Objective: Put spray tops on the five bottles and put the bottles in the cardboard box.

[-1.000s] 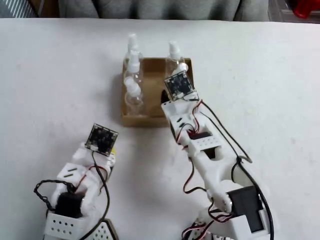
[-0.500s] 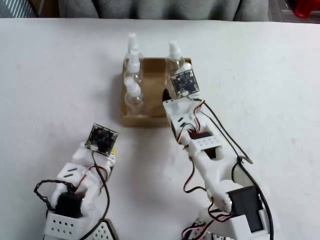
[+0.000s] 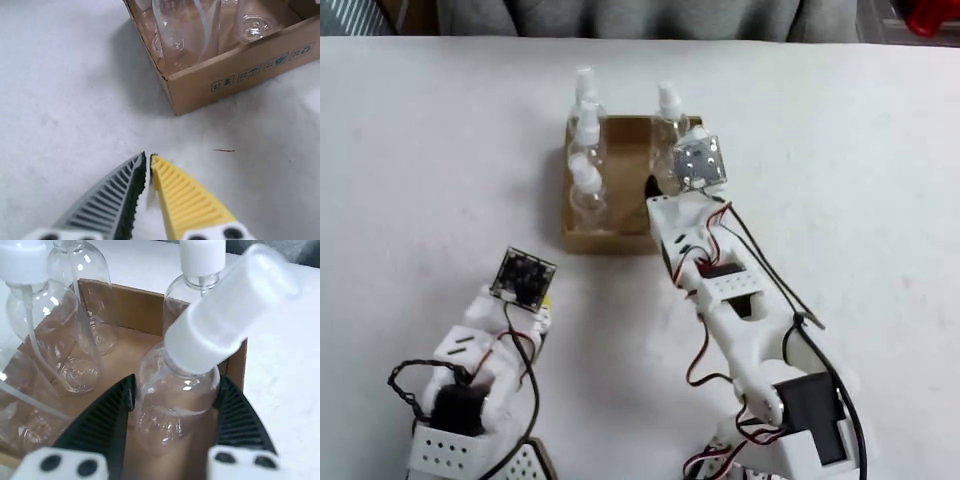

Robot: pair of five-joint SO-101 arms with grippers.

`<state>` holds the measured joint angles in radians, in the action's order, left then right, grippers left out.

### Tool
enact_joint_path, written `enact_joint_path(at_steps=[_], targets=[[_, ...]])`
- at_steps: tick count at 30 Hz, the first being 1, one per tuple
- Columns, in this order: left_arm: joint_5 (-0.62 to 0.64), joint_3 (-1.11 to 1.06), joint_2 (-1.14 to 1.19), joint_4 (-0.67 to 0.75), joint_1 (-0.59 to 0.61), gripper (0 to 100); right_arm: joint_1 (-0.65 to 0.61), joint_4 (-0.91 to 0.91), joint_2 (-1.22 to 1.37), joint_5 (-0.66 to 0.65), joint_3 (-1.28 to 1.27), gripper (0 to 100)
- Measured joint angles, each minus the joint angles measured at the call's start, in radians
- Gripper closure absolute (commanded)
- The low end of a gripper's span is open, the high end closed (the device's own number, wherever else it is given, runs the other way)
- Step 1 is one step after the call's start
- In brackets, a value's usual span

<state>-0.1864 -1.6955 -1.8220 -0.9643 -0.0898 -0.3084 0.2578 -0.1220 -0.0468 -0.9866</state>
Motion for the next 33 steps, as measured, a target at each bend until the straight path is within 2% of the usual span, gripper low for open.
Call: enact_joint_path(at_steps=[7,17,33], targets=[[0.0,0.0,0.0,0.0,0.0,98,-0.003,-0.005,0.0,0.005,0.0,74.0],[0.0,0.0,0.0,0.011,0.0,98,-0.011,-0.008,0.014,0.005,-0.003,77.1],[0.0,0.0,0.0,0.011,0.0,98,-0.009,-0.008,0.014,0.005,-0.003,63.9]])
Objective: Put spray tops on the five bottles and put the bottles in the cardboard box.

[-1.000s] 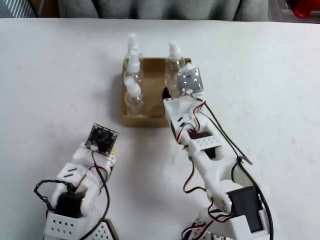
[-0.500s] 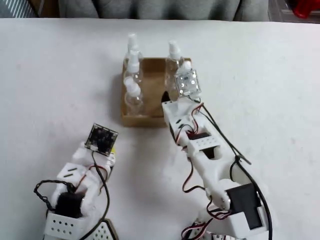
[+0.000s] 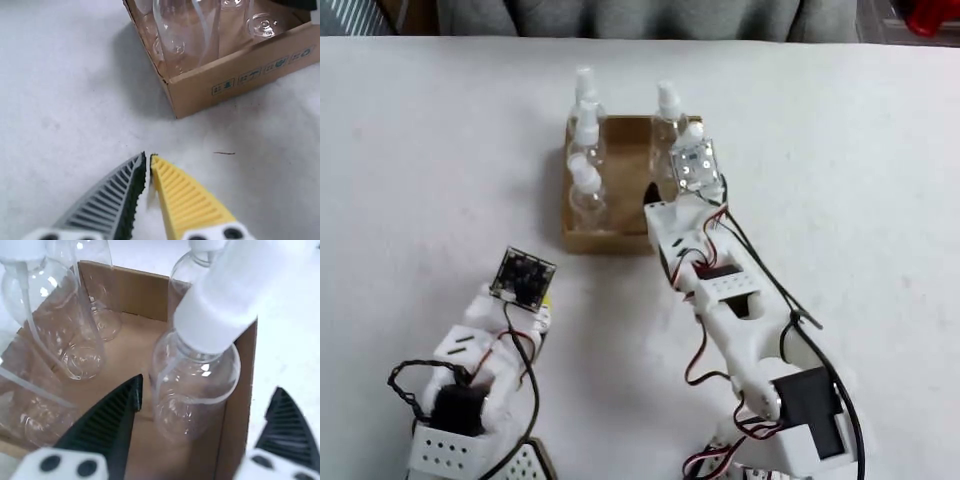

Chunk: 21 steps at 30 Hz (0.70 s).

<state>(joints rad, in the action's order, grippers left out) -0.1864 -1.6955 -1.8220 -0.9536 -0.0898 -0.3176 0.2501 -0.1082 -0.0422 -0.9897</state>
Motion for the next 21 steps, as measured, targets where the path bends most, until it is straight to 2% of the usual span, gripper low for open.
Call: enact_joint_path(at_steps=[13,21], targets=[[0.0,0.0,0.0,0.0,0.0,98,-0.018,0.0,-0.008,0.0,0.0,63.9],[0.0,0.0,0.0,0.0,0.0,98,-0.035,0.0,-0.163,0.0,-0.08,63.9]])
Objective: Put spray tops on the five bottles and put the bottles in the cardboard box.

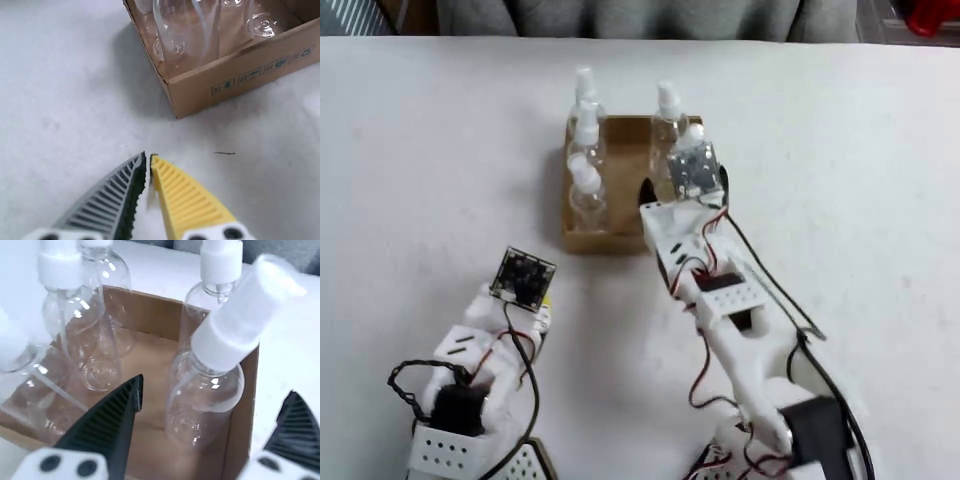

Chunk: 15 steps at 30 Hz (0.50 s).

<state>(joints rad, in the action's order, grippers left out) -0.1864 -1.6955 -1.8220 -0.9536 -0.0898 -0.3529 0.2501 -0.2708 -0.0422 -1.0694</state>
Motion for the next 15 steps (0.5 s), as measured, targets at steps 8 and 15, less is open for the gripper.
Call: enact_joint_path(at_steps=[8,15], targets=[[0.0,0.0,0.0,0.025,0.002,98,-0.006,-0.071,-0.232,0.0,-0.091,63.9],[0.0,0.0,0.0,0.028,0.003,98,-0.006,-0.425,-0.528,0.0,-0.12,64.0]])
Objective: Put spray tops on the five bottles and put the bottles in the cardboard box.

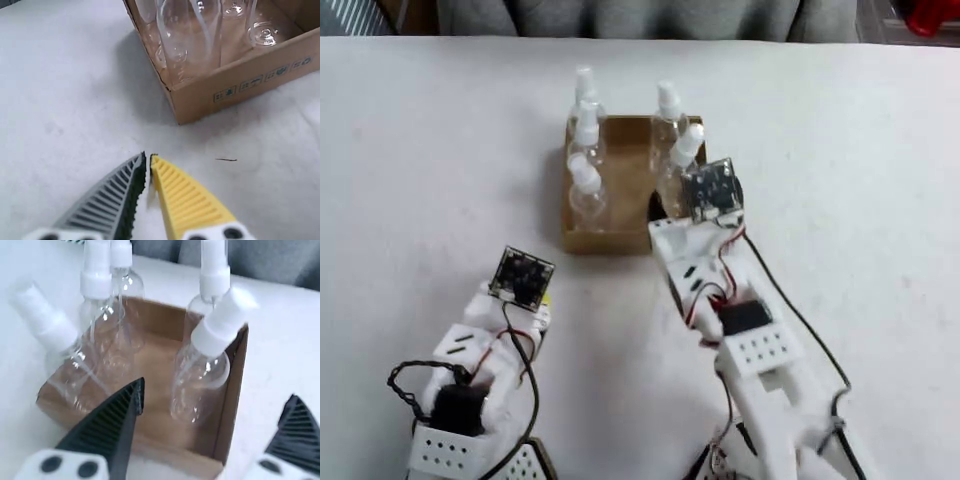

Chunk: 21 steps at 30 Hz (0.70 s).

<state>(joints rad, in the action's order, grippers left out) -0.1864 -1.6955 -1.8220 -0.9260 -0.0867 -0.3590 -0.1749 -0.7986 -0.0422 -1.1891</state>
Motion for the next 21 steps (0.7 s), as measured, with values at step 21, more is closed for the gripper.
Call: enact_joint_path(at_steps=[21], targets=[[0.0,0.0,0.0,-0.005,0.0,98,-0.003,-0.836,-0.982,0.0,-0.215,98.3]])
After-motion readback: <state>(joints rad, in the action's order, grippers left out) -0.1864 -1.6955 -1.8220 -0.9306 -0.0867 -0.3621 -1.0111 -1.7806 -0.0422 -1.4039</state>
